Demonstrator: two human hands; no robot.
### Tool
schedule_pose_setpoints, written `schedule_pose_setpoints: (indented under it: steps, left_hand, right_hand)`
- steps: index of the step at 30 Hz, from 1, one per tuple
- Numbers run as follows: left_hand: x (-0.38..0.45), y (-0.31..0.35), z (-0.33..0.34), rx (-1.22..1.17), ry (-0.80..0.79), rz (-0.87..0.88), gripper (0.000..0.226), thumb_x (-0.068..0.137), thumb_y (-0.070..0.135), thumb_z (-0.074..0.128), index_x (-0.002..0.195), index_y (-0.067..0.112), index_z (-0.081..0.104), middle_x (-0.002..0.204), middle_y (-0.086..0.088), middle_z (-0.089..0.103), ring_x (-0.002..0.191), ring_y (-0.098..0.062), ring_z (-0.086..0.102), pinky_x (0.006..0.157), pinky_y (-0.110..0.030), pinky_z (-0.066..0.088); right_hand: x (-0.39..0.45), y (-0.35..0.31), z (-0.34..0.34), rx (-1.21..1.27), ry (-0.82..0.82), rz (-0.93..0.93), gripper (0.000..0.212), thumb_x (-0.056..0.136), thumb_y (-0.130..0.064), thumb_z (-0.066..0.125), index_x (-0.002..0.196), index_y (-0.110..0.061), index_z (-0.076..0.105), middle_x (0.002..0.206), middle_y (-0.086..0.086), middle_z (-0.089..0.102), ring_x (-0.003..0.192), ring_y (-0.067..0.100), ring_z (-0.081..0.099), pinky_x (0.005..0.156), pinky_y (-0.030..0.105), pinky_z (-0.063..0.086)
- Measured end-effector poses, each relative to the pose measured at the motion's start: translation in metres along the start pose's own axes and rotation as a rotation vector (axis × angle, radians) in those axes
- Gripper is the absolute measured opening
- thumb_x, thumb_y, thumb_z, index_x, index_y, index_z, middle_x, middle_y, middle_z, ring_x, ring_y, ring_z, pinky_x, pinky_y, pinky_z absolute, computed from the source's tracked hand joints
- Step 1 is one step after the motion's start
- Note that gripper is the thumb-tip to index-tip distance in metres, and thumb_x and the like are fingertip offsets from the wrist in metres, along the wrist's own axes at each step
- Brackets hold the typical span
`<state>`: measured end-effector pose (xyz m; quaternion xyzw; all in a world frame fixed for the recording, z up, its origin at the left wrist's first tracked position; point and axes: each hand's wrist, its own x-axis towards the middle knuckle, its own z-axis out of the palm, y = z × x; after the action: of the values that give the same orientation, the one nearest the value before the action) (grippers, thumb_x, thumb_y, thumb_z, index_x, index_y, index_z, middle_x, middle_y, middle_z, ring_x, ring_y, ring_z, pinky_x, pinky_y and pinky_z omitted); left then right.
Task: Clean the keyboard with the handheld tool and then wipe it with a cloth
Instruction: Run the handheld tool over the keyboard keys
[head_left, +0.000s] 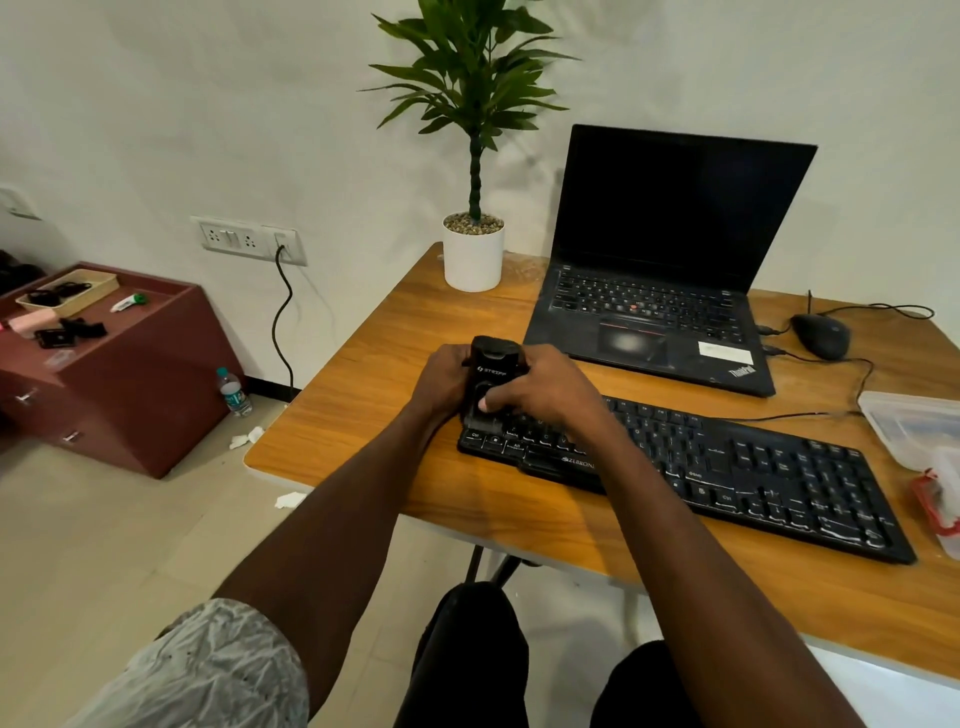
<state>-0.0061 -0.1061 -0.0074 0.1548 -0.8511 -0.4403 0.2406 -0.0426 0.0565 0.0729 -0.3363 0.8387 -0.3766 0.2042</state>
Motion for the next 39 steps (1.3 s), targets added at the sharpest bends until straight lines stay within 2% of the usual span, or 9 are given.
schedule_pose_setpoints:
  steps: [5,9,13,17,21,24,29,35,39]
  left_hand:
    - [0.0,0.002,0.002,-0.022,-0.01,-0.044,0.031,0.087,0.01,0.062,0.059,0.024,0.062,0.061,0.004,0.066,0.054,-0.005,0.055,0.054,-0.026,0.045]
    - [-0.002,0.0,0.0,-0.022,-0.008,0.01,0.023,0.083,0.005,0.062,0.064,0.018,0.062,0.062,0.002,0.064,0.057,-0.009,0.056,0.054,-0.028,0.044]
    - [0.0,0.001,0.001,-0.03,0.0,-0.052,0.036,0.083,0.003,0.058,0.053,0.023,0.058,0.053,0.008,0.06,0.049,-0.004,0.05,0.052,-0.025,0.041]
    - [0.001,-0.004,0.001,-0.021,-0.004,-0.029,0.031,0.084,0.005,0.059,0.057,0.018,0.059,0.057,0.004,0.062,0.052,-0.009,0.052,0.052,-0.029,0.042]
    - [0.001,-0.001,0.003,-0.073,0.007,-0.07,0.027,0.086,0.01,0.061,0.064,0.023,0.066,0.057,0.011,0.063,0.051,0.0,0.053,0.051,-0.017,0.04]
    - [0.001,-0.001,0.004,-0.066,-0.002,-0.062,0.035,0.084,0.009,0.061,0.054,0.026,0.062,0.053,0.01,0.062,0.048,-0.001,0.052,0.05,-0.022,0.041]
    - [0.004,-0.004,0.009,-0.036,0.021,-0.083,0.016,0.088,0.014,0.059,0.08,0.017,0.072,0.076,0.002,0.071,0.068,-0.009,0.061,0.061,-0.024,0.046]
    - [0.005,-0.004,0.013,-0.009,0.022,-0.096,0.02,0.088,0.011,0.055,0.076,0.018,0.067,0.074,0.001,0.069,0.066,-0.014,0.061,0.061,-0.028,0.047]
    - [0.005,-0.004,0.015,-0.032,0.047,-0.114,0.015,0.092,0.012,0.056,0.089,0.014,0.071,0.087,-0.001,0.071,0.079,-0.015,0.064,0.068,-0.026,0.048]
  right_hand:
    - [0.001,0.001,0.002,-0.151,0.213,-0.03,0.038,0.069,-0.026,0.078,0.104,-0.022,0.066,0.093,-0.001,0.069,0.081,0.017,0.065,0.072,0.036,0.056]
    - [-0.003,-0.001,0.009,-0.096,0.076,-0.042,0.034,0.069,-0.026,0.08,0.1,-0.019,0.066,0.092,-0.001,0.069,0.082,0.017,0.065,0.072,0.036,0.056]
    - [-0.001,0.0,0.011,-0.169,0.279,-0.051,0.035,0.071,-0.03,0.077,0.102,-0.02,0.065,0.089,-0.003,0.068,0.078,0.016,0.064,0.069,0.034,0.056]
    - [-0.002,0.001,0.013,-0.098,0.131,-0.025,0.038,0.069,-0.03,0.079,0.103,-0.019,0.065,0.093,-0.002,0.067,0.08,0.015,0.064,0.069,0.034,0.056]
    - [-0.002,0.002,0.002,-0.186,0.264,0.014,0.035,0.07,-0.031,0.077,0.099,-0.021,0.063,0.087,-0.002,0.067,0.075,0.016,0.064,0.069,0.037,0.058]
    - [-0.004,0.0,0.003,-0.095,0.156,-0.003,0.036,0.069,-0.029,0.079,0.101,-0.019,0.065,0.09,-0.001,0.068,0.076,0.016,0.065,0.066,0.034,0.057]
    - [-0.008,0.007,-0.006,-0.179,0.231,0.062,0.038,0.069,-0.03,0.078,0.102,-0.021,0.063,0.088,-0.002,0.067,0.076,0.016,0.064,0.071,0.037,0.058]
    - [-0.012,0.01,-0.006,-0.08,0.145,0.057,0.038,0.072,-0.027,0.079,0.105,-0.02,0.064,0.089,-0.002,0.067,0.072,0.011,0.063,0.058,0.027,0.051]
    - [-0.015,0.014,-0.014,-0.163,0.305,0.068,0.035,0.073,-0.029,0.078,0.103,-0.02,0.062,0.086,-0.003,0.068,0.071,0.013,0.065,0.062,0.03,0.056]
